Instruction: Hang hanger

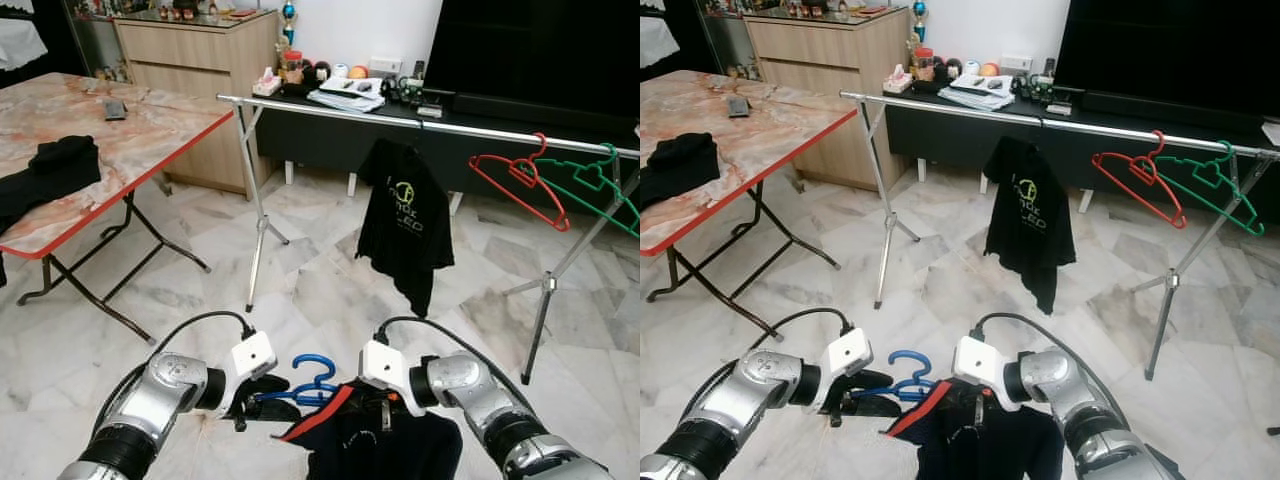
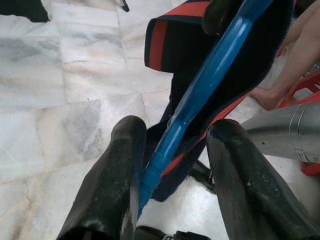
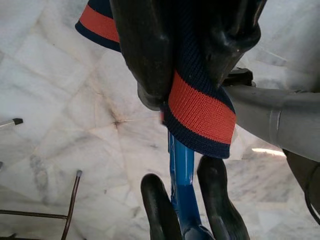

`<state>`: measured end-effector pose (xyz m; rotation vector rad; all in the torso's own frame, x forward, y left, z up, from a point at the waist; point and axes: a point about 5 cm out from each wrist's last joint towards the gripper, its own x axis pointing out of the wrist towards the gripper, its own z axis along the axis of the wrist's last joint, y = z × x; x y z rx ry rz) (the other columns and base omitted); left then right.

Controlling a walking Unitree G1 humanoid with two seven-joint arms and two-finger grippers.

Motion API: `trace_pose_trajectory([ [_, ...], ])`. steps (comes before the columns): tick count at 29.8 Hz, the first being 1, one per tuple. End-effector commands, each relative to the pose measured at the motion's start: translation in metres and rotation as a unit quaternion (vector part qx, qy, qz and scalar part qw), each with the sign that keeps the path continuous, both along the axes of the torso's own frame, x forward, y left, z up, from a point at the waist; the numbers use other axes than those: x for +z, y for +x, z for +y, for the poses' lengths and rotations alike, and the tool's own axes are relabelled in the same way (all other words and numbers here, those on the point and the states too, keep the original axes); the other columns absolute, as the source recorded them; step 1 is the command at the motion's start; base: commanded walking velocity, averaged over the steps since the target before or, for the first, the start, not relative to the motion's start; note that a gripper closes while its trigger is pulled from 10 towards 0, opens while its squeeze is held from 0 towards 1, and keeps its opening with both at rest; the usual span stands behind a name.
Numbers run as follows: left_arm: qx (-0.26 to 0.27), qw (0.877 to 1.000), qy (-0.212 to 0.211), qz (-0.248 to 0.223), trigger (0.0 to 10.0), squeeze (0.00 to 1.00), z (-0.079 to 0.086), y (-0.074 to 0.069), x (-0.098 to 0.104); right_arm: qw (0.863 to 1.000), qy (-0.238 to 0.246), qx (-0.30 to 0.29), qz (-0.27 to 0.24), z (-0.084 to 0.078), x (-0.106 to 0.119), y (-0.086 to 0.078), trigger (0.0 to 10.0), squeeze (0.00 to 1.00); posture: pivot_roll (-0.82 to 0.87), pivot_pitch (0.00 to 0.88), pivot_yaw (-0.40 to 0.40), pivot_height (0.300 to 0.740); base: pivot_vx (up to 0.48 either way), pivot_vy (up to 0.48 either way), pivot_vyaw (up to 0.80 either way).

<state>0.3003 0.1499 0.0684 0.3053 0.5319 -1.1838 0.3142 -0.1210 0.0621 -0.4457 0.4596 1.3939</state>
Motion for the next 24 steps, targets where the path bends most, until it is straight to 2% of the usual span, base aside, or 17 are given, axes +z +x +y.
trace_pose_trajectory([
  [1, -0.009, 1.0, 0.001, -0.012, 10.0, 0.0, -0.0037, 0.0022, 0.0038, 1.0, 0.025, -0.002, -0.015, 0.0031, 0.0126, 0.0077, 10.0, 0.0, 0.1, 0.0, -0.051, 0.74, 0.0, 0.0, 0.0],
  [17, 0.001, 1.0, -0.009, -0.01, 10.0, 0.0, -0.0051, 0.0033, 0.0059, 0.999, 0.032, 0.019, 0.006, 0.0079, 0.0156, 0.0076, 10.0, 0.0, 0.11, 0.0, -0.057, 0.74, 0.0, 0.0, 0.0],
  [18, 0.001, 1.0, -0.01, -0.009, 8.1, 0.0, -0.0054, 0.0033, 0.0061, 0.999, 0.033, 0.02, 0.007, 0.009, 0.016, 0.0077, 10.0, 0.0, 0.11, 0.0, -0.058, 0.74, 0.0, 0.0, 0.0],
  [19, 0.001, 1.0, -0.011, -0.009, 5.1, 0.0, -0.0055, 0.0033, 0.0062, 0.999, 0.033, 0.02, 0.007, 0.0094, 0.0161, 0.0077, 10.0, 0.0, 0.11, 0.0, -0.058, 0.74, 0.0, 0.0, 0.0],
  [20, 0.001, 1.0, -0.011, -0.009, 5.1, 0.0, -0.0055, 0.0033, 0.0062, 0.999, 0.033, 0.02, 0.007, 0.0094, 0.0161, 0.0077, 10.0, 0.0, 0.11, 0.0, -0.058, 0.74, 0.0, 0.0, 0.0],
  [21, 0.001, 1.0, -0.012, -0.009, 4.6, 0.0, -0.0058, 0.0033, 0.0062, 0.999, 0.034, 0.021, 0.008, 0.0098, 0.0163, 0.0078, 10.0, 0.0, 0.11, 0.0, -0.059, 0.74, 0.0, 0.0, 0.0],
  [22, 0.002, 1.0, -0.013, -0.009, 0.7, 0.0, -0.0059, 0.0034, 0.0063, 0.999, 0.034, 0.021, 0.008, 0.0099, 0.0164, 0.0078, 10.0, 0.0, 0.11, 0.0, -0.059, 0.74, 0.0, 0.0, 0.0],
  [23, 0.003, 1.0, -0.014, -0.009, 0.0, 0.0, -0.0061, 0.0034, 0.0064, 0.999, 0.034, 0.022, 0.008, 0.0099, 0.0165, 0.0078, 10.0, 0.0, 0.11, 0.0, -0.059, 0.74, 0.0, 0.0, 0.0],
  [24, 0.003, 1.0, -0.015, -0.009, 0.0, 0.0, -0.0064, 0.0034, 0.0067, 0.999, 0.034, 0.022, 0.008, 0.0099, 0.0166, 0.0079, 10.0, 0.0, 0.11, 0.0, -0.059, 0.74, 0.0, 0.0, 0.0],
])
